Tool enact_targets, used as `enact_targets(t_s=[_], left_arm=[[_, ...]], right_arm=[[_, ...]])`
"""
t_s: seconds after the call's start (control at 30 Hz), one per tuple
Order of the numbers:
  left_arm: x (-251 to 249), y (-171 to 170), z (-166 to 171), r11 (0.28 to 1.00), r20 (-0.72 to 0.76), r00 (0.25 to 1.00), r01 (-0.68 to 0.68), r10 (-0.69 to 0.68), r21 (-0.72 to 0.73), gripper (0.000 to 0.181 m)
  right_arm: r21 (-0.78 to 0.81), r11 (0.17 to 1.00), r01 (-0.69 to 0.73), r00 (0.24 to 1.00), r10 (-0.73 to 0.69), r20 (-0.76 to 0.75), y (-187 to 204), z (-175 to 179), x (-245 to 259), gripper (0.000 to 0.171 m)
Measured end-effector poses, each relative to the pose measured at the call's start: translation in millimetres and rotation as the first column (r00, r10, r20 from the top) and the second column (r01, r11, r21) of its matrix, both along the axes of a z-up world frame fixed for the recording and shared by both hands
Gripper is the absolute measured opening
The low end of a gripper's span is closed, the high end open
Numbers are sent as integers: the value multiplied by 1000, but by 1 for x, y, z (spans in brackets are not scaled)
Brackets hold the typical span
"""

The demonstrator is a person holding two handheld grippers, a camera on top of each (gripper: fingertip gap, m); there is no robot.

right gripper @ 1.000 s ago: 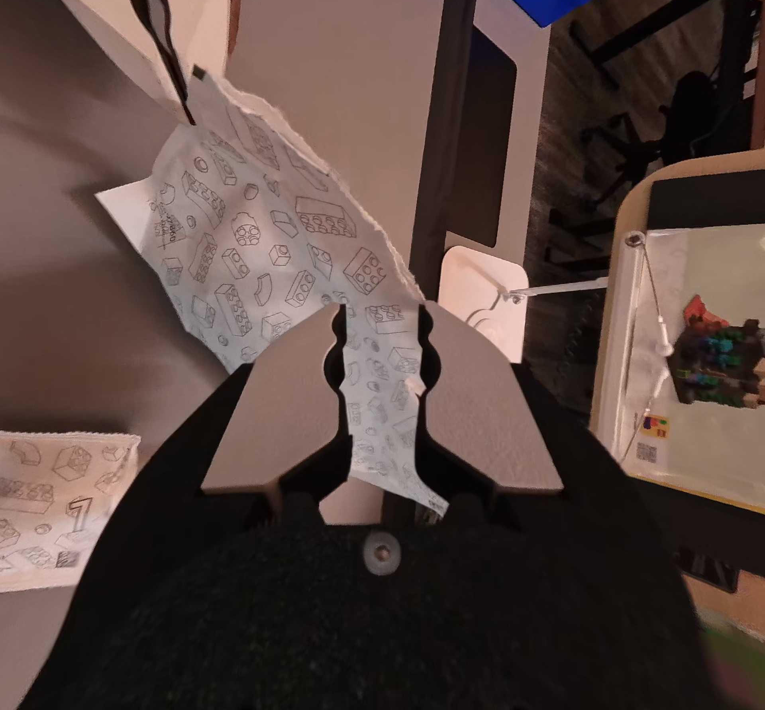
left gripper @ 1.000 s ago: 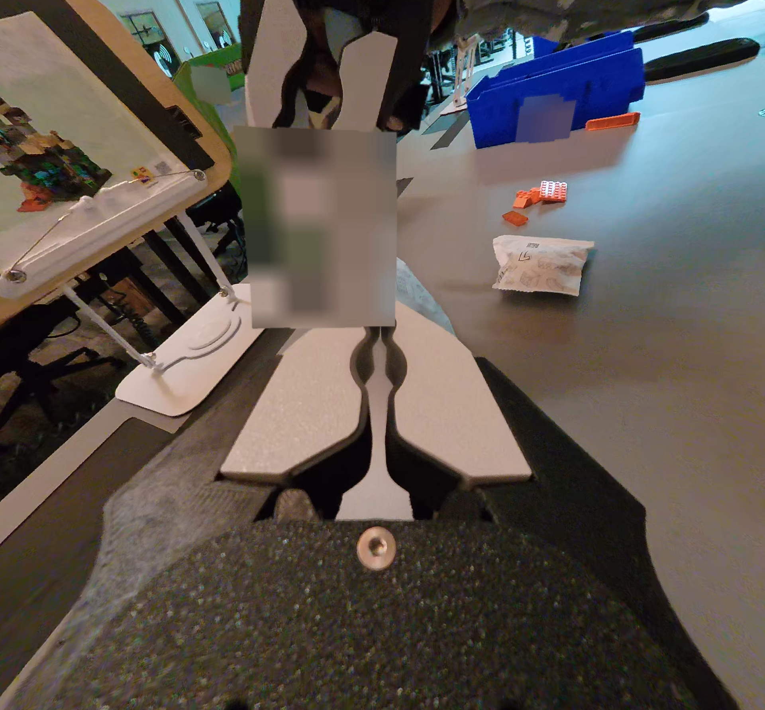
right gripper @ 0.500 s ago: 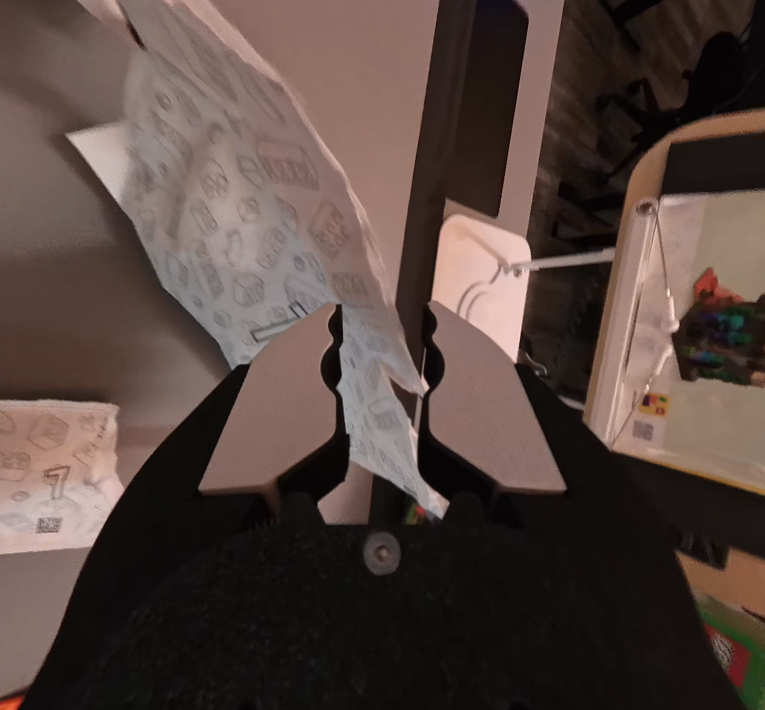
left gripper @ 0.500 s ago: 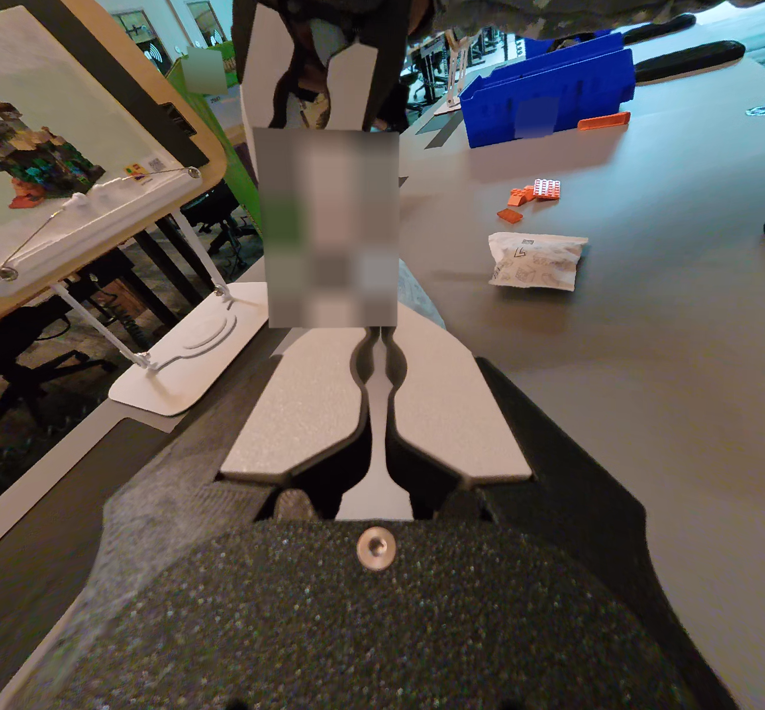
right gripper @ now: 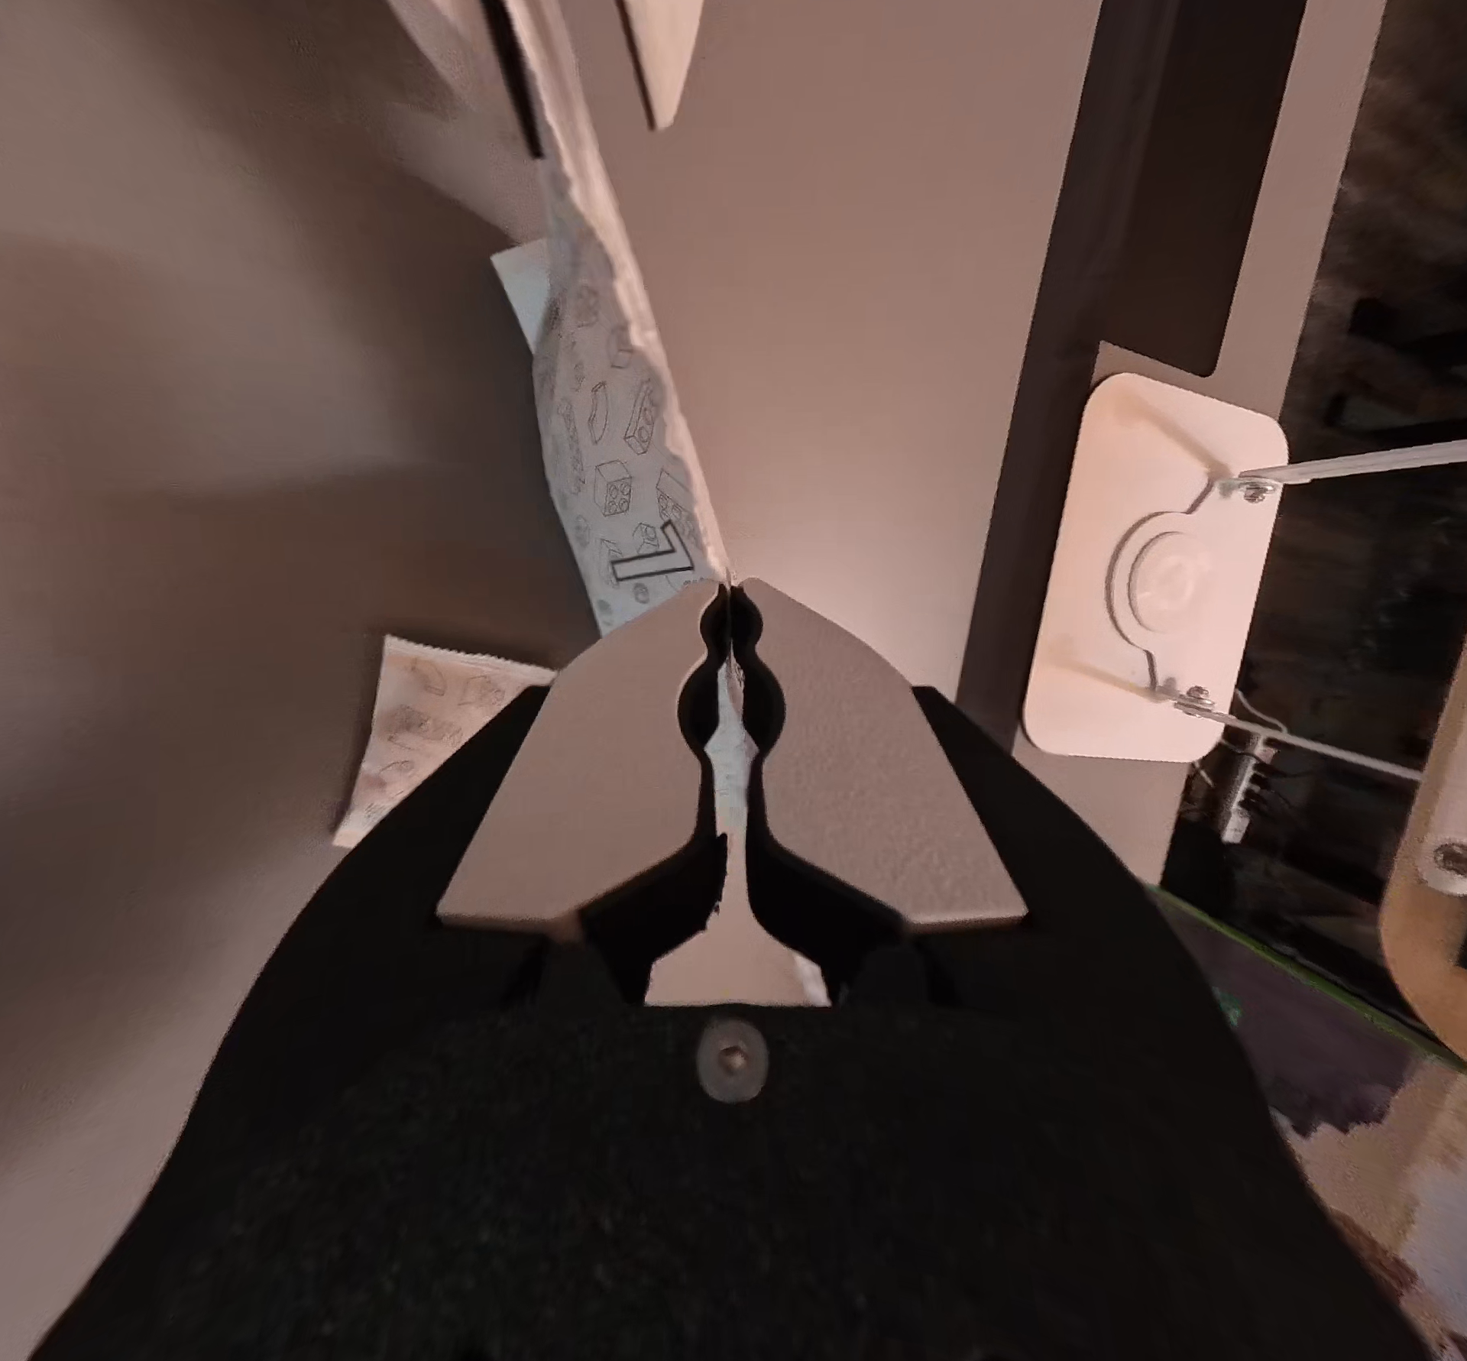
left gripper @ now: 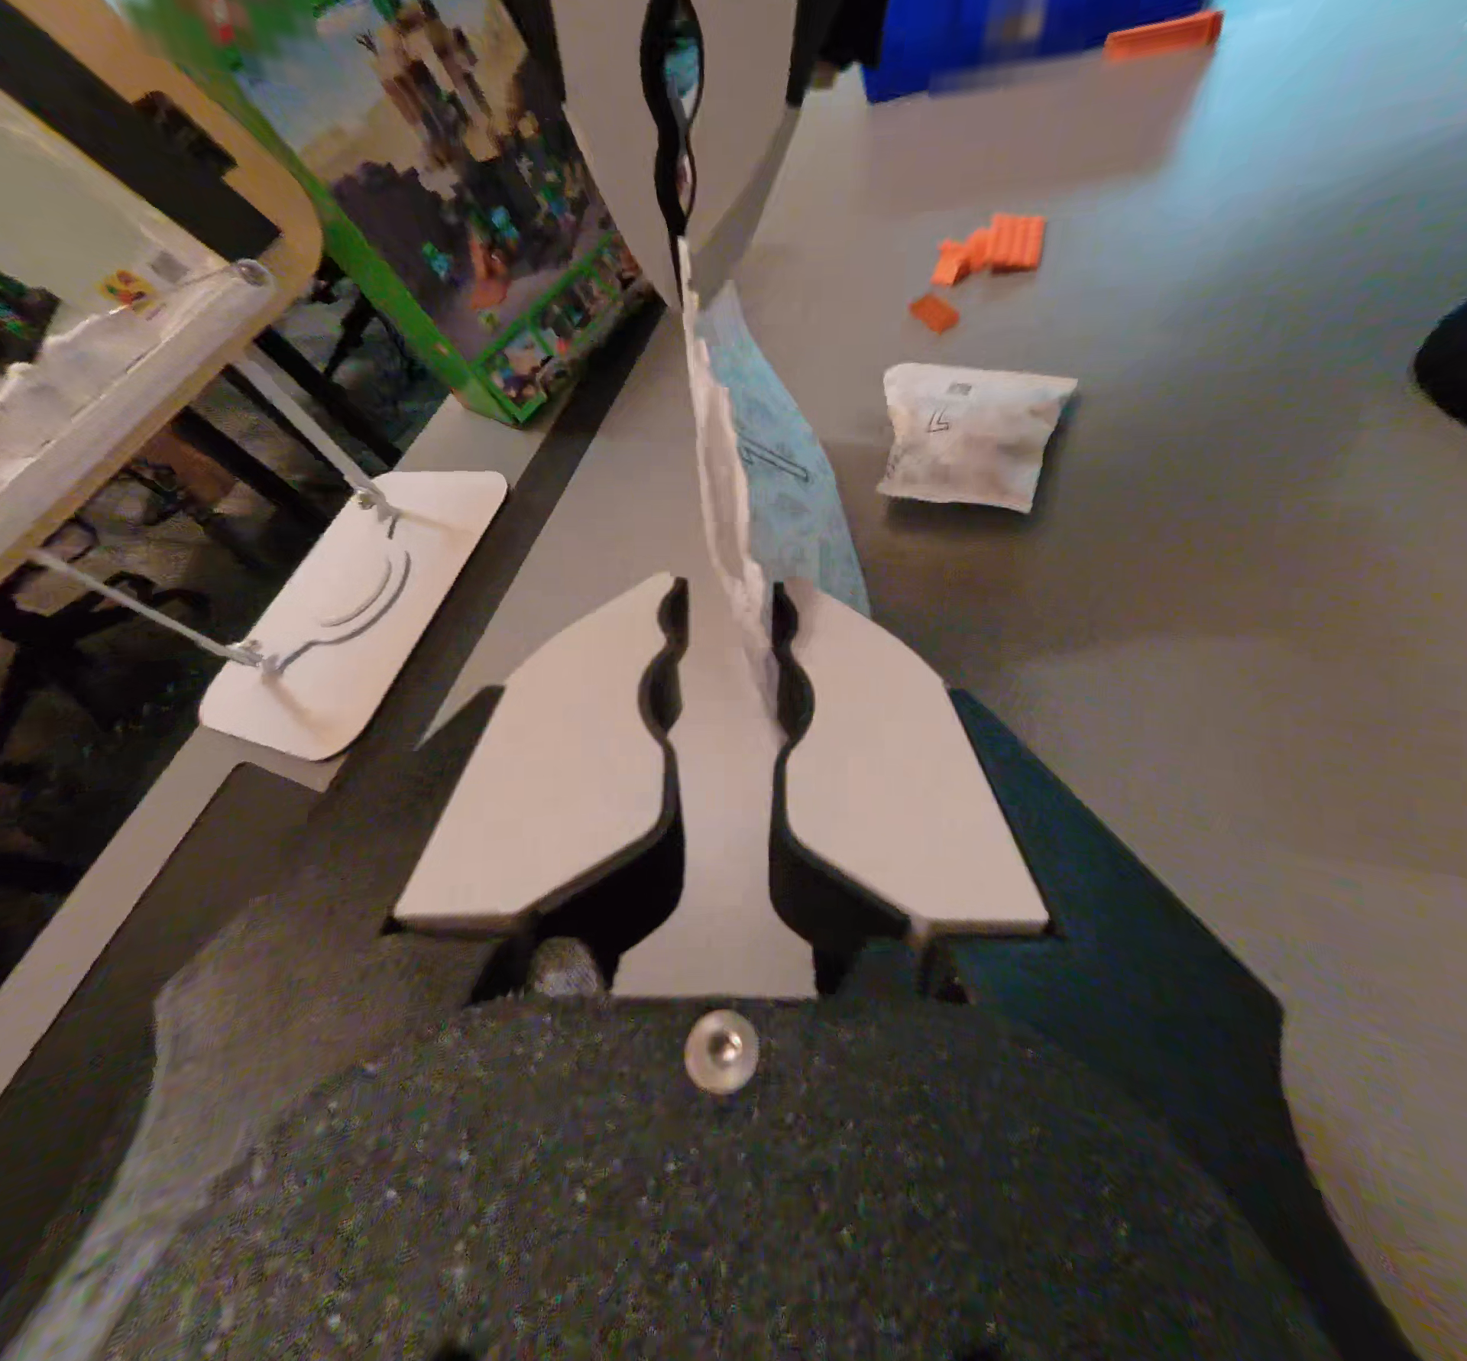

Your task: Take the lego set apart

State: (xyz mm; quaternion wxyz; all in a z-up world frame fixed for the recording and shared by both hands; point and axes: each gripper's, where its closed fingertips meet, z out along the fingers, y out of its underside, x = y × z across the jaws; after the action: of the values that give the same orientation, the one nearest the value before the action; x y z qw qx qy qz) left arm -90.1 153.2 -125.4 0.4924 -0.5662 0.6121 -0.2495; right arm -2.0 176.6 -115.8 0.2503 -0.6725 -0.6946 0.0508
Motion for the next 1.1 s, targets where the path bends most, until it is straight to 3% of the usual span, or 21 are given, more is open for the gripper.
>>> enact_targets(t_s=[0.1,0.37,0.5,0.57,0.7,0.9,1.1], left_arm=[[5,-18,-5,991,51,995,94,-89,-94,2],[28,-33,-13,990,12,990,138,-137,-41,0],[16,-25,-5,993,57,993,103,-99,-55,0],[11,-24,-1,993,82,993,91,-85,-78,1],[9,-25,1,991,102,992,82,-71,-103,1],[9,-29,1,992,96,992,96,-87,-88,0],[7,-29,1,993,89,993,91,-84,-77,0]], right_arm=[[-29,999,-46,998,45,-45,-22,0,-1,0],[51,994,-98,995,98,10,-37,-25,-8,0],[120,993,-11,996,21,-88,-20,-3,-1,0],[134,991,19,989,1,-148,-18,12,-1,10],[181,982,-52,970,93,-224,-43,33,-23,16],[248,957,-148,976,182,-121,-57,20,-43,24],[234,957,-173,984,179,-3,-47,5,-42,18]])
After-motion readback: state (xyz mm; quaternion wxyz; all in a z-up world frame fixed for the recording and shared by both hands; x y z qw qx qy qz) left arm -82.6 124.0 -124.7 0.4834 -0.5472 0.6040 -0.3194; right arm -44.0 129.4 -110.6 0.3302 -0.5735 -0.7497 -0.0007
